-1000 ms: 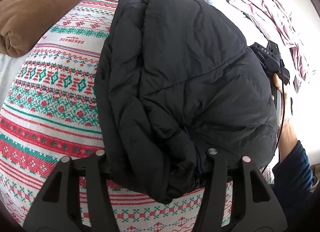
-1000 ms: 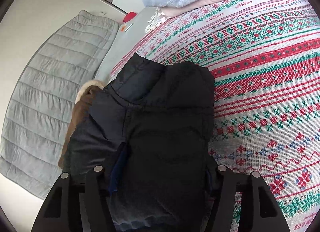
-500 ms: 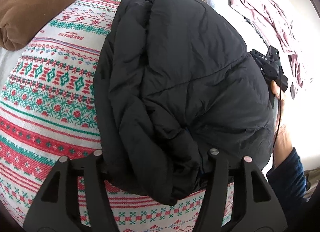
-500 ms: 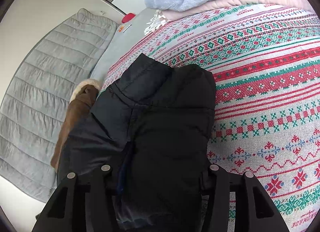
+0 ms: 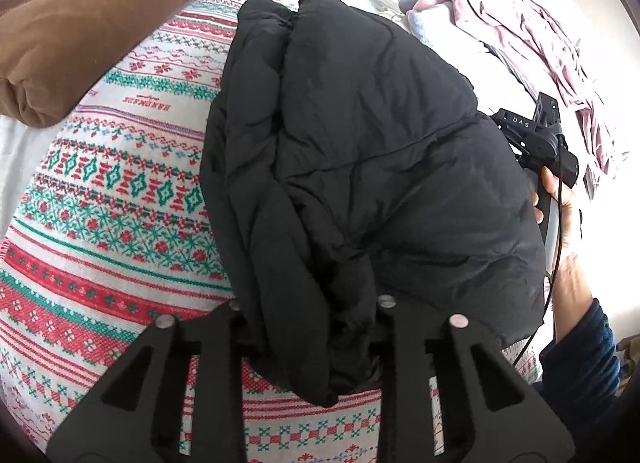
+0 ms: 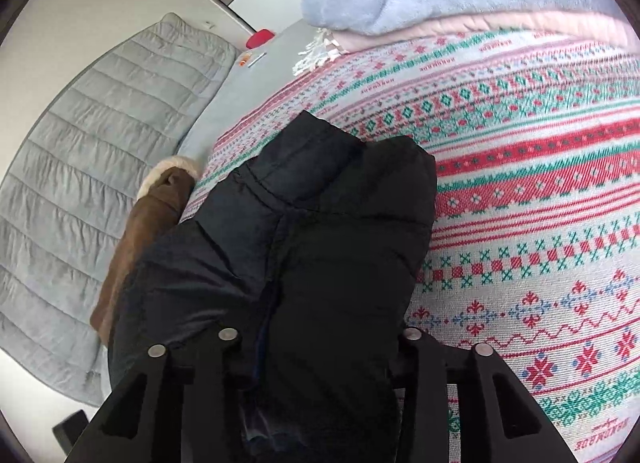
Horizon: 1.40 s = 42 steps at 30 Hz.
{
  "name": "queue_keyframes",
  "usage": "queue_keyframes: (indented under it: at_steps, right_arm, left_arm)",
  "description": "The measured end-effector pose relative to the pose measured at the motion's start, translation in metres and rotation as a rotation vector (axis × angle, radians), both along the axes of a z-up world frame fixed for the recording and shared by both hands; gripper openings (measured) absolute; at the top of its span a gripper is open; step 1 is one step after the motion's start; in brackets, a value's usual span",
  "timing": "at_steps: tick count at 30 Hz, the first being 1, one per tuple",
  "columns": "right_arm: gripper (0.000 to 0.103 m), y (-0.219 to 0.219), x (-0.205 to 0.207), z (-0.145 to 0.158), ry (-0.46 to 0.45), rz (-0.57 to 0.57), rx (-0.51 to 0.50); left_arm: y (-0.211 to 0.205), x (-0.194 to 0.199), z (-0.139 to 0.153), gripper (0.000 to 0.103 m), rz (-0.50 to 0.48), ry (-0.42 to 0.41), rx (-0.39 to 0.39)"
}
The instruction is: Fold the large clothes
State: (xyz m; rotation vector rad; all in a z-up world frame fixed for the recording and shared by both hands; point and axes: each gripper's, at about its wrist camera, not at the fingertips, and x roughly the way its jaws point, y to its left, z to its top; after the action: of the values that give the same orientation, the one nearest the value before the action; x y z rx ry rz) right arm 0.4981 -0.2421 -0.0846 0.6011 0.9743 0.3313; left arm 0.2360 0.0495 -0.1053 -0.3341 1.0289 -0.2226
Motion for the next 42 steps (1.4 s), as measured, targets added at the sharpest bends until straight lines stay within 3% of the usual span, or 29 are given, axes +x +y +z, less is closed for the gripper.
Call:
queue_keyframes:
  at_steps: [6,11,15,31,38,42]
  right_arm:
    - [0.025,0.011,-0.005,0.02,-0.053,0.003,-0.097]
    - [0.018,0.021,-0.016,0.068,-0.183,-0.007,-0.203]
    - [0.017,0.018,-0.022,0.082,-0.224,0.0,-0.212]
    - [0.017,0.001,-0.055,0.107,-0.279,-0.039,-0.213]
    - [0.017,-0.023,-0.095,0.13,-0.323,-0.058,-0.248]
    - [0.017,-0.044,-0.123,0.147,-0.367,-0.066,-0.271]
  left_arm:
    - [-0.009,-0.004,0.018,0.019,-0.014,-0.052,0.094]
    - [-0.006,-0.015,0.041,0.016,-0.028,-0.119,0.114]
    - [-0.003,-0.019,0.057,0.016,-0.043,-0.174,0.122]
    - [-0.026,-0.035,0.079,0.015,-0.071,-0.198,0.155]
    - [-0.065,-0.072,0.098,0.015,-0.139,-0.28,0.214]
    - [-0.089,-0.099,0.107,0.015,-0.186,-0.337,0.206]
